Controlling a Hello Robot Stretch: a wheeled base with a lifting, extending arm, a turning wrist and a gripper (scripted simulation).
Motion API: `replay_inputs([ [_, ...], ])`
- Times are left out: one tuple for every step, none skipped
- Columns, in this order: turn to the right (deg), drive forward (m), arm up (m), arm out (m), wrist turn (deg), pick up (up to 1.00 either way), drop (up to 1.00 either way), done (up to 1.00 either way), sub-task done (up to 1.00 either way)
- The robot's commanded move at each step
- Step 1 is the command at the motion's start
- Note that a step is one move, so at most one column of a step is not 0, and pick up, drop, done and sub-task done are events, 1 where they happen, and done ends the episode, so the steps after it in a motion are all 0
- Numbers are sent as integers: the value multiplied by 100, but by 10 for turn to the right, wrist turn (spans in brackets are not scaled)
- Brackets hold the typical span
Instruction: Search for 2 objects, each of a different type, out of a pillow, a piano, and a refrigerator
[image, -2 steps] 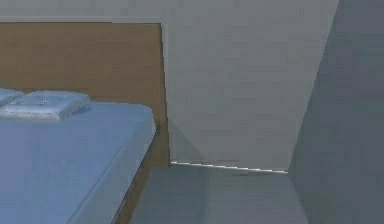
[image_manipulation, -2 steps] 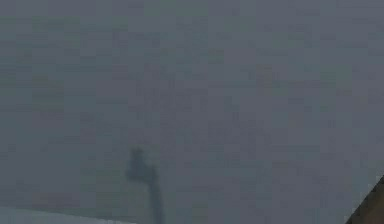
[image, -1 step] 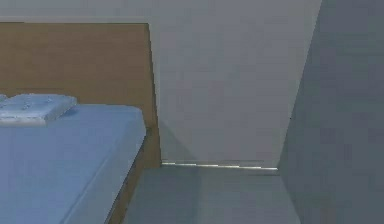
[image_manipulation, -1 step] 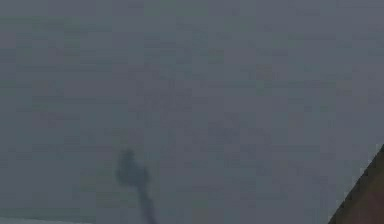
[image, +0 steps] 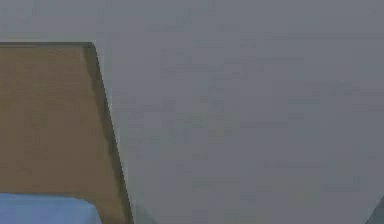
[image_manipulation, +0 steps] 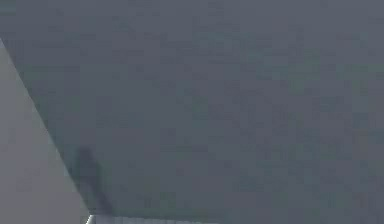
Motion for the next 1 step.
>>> replay_inputs([
  [-450,0,0,0,0,0,0,0,0],
])
